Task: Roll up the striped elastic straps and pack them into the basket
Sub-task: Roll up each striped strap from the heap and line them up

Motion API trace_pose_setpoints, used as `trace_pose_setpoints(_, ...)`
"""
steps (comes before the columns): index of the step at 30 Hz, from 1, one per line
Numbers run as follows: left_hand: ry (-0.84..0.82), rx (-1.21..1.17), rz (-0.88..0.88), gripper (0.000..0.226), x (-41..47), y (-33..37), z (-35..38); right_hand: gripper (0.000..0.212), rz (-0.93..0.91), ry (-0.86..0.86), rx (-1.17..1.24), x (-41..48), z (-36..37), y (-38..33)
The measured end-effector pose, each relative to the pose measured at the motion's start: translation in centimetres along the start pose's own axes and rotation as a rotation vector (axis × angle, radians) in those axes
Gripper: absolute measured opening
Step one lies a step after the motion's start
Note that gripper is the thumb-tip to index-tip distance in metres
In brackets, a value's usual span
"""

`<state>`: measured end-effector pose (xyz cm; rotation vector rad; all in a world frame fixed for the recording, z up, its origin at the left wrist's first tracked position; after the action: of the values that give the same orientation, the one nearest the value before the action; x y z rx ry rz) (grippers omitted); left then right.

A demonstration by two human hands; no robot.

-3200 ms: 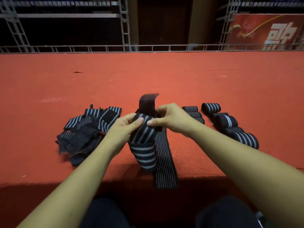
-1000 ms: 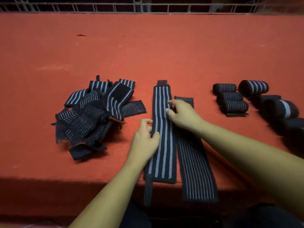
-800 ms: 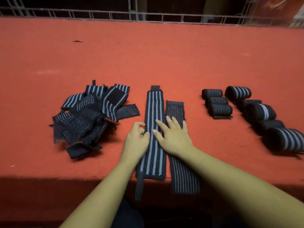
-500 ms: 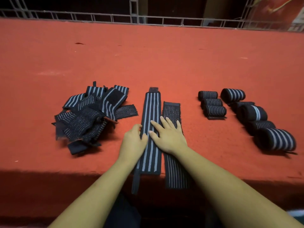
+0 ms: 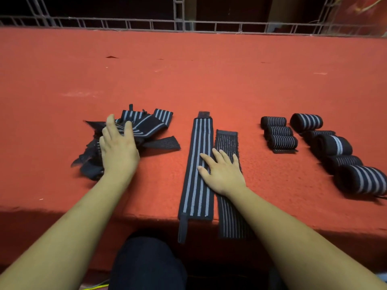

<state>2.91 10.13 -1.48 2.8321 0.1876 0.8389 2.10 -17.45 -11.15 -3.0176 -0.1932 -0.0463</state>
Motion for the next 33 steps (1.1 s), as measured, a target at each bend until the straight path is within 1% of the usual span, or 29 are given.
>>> trace_pose_setpoints(1, -0.005, 0.032, 0.000, 0.045, 0.3, -0.1, -0.5, 0.061, 0.004, -0.006, 0.005, 0.1, 0.1, 0.1)
trace_pose_setpoints(3, -0.060, 0.149, 0.065, 0.022, 1.2, -0.1, -1.4, 0.060, 0.020, -0.011, 0.025, 0.2, -0.1, 0.3)
trace_pose_setpoints(5, -0.126, 0.250, 0.153, 0.013, 1.9, 0.1, -2.1, 0.059, -0.006, 0.038, 0.032, 0.4, -1.1, -0.2)
trace_pose_setpoints(7, -0.102, 0.205, 0.215, 0.007, 2.1, 0.6, -3.4, 0.053, -0.086, 0.144, 0.104, 0.2, -3.3, -2.3)
trace_pose_setpoints(8, -0.062, 0.159, 0.248, 0.008, 2.0, 1.1, -4.2, 0.048, -0.104, 0.163, 0.244, 0.1, -4.6, -3.7)
trace_pose_setpoints(9, -0.006, 0.118, 0.290, 0.011, 1.5, 1.7, -5.0, 0.044, -0.072, 0.128, 0.461, 0.1, -5.8, -5.0)
trace_pose_setpoints(11, 0.110, 0.040, 0.395, 0.018, -0.2, 3.5, -6.6, 0.046, 0.066, -0.076, 1.024, 0.3, -6.7, -7.9)
trace_pose_setpoints(12, 0.135, 0.001, 0.436, 0.021, -1.2, 4.3, -7.1, 0.049, 0.144, -0.203, 1.254, 0.3, -6.7, -9.3)
trace_pose_setpoints(13, 0.133, -0.034, 0.463, 0.025, -2.3, 4.9, -7.2, 0.051, 0.199, -0.315, 1.400, 0.1, -6.6, -10.6)
trace_pose_setpoints(14, 0.112, -0.063, 0.476, 0.027, -3.3, 5.5, -7.2, 0.049, 0.227, -0.405, 1.466, -0.1, -6.4, -11.5)
trace_pose_setpoints(16, 0.100, -0.115, 0.490, 0.030, -5.0, 6.1, -7.0, 0.035, 0.242, -0.519, 1.467, -0.8, -5.8, -12.5)
trace_pose_setpoints(17, 0.115, -0.144, 0.494, 0.029, -5.8, 6.2, -6.9, 0.028, 0.259, -0.532, 1.454, -1.1, -5.4, -12.5)
trace_pose_setpoints(19, 0.157, -0.191, 0.501, 0.019, -6.7, 6.0, -7.1, 0.019, 0.310, -0.497, 1.468, -1.2, -4.9, -11.8)
trace_pose_setpoints(20, 0.169, -0.203, 0.484, 0.021, -6.9, 5.6, -7.2, 0.017, 0.331, -0.466, 1.488, -1.2, -4.8, -11.2)
trace_pose_setpoints(22, 0.157, -0.216, 0.400, 0.047, -6.6, 4.2, -7.0, 0.014, 0.343, -0.420, 1.520, -1.2, -4.8, -10.3)
trace_pose_setpoints(23, 0.116, -0.264, 0.346, 0.059, -6.3, 3.3, -6.5, 0.014, 0.335, -0.418, 1.533, -1.3, -4.8, -10.0)
trace_pose_setpoints(25, -0.074, -0.432, 0.260, 0.075, -5.7, 2.2, -4.7, 0.015, 0.312, -0.427, 1.566, -1.7, -5.0, -9.7)
trace_pose_setpoints(27, -0.314, -0.603, 0.239, 0.083, -5.9, 1.9, -2.6, 0.018, 0.302, -0.414, 1.588, -1.9, -5.4, -9.6)
trace_pose_setpoints(28, -0.398, -0.651, 0.257, 0.084, -6.2, 2.0, -1.8, 0.020, 0.300, -0.401, 1.587, -1.9, -5.5, -9.4)
trace_pose_setpoints(30, -0.450, -0.700, 0.285, 0.081, -6.7, 1.6, -0.9, 0.022, 0.291, -0.385, 1.564, -2.0, -5.6, -8.9)
trace_pose_setpoints(33, -0.412, -0.749, 0.234, 0.061, -6.6, 0.3, -0.1, 0.021, 0.287, -0.365, 1.542, -2.3, -5.5, -8.3)
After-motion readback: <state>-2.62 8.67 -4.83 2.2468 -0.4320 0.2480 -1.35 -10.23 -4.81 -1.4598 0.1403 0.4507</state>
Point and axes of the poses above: each hand's wrist, its own x-axis towards the middle knuckle, its own z-axis out of the palm, y = z × x, the point moved 8 cm from there along x, towards the middle knuckle, and after that the axes turned 5 degrees about -x, right-handed, at the moved point
